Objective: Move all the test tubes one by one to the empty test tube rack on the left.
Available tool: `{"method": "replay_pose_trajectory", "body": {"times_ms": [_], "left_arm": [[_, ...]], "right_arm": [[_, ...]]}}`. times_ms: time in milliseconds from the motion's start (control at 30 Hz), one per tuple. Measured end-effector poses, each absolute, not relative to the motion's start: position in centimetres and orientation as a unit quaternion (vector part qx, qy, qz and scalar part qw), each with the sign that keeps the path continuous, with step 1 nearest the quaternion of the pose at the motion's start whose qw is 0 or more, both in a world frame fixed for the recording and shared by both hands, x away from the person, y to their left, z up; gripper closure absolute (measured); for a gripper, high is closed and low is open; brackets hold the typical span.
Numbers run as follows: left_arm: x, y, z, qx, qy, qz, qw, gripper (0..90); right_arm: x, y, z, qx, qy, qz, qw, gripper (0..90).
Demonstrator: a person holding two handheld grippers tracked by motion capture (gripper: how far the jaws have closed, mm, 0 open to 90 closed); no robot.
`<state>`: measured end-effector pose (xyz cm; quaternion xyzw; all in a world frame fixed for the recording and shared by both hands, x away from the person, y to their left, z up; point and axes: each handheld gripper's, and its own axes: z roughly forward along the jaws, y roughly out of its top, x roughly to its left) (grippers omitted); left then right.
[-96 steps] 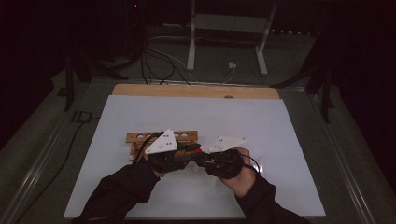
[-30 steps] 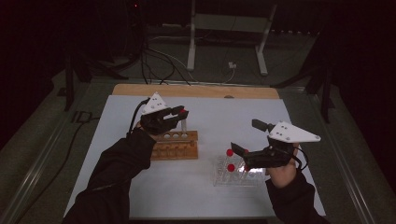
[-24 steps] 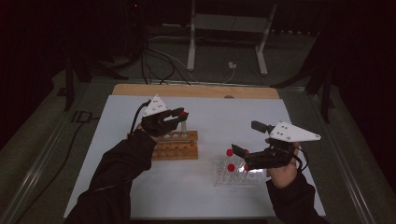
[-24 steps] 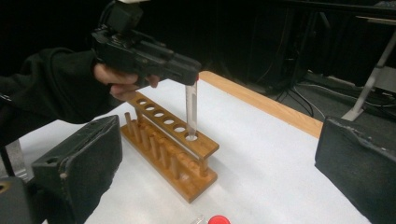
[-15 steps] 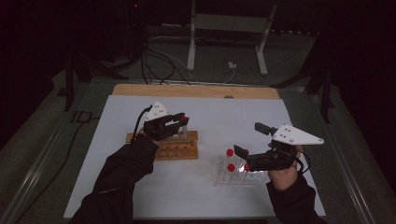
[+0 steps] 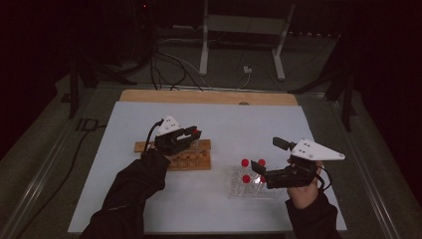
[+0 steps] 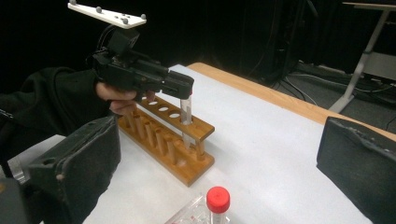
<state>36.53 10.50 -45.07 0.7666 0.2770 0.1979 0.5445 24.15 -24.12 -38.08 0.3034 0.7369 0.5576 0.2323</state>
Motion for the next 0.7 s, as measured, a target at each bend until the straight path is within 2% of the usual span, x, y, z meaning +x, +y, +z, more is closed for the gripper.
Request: {"method": "replay_pose_trajectory", "body": {"times_ms": [700], "left_arm": [[36.6,10.3,-45.9,0.771,0.282,0.193,0.537,71.7]], "right_arm": [[23.9,-24.3,-37.9,0.301,0.740,0.558,0.226,0.0]]}}
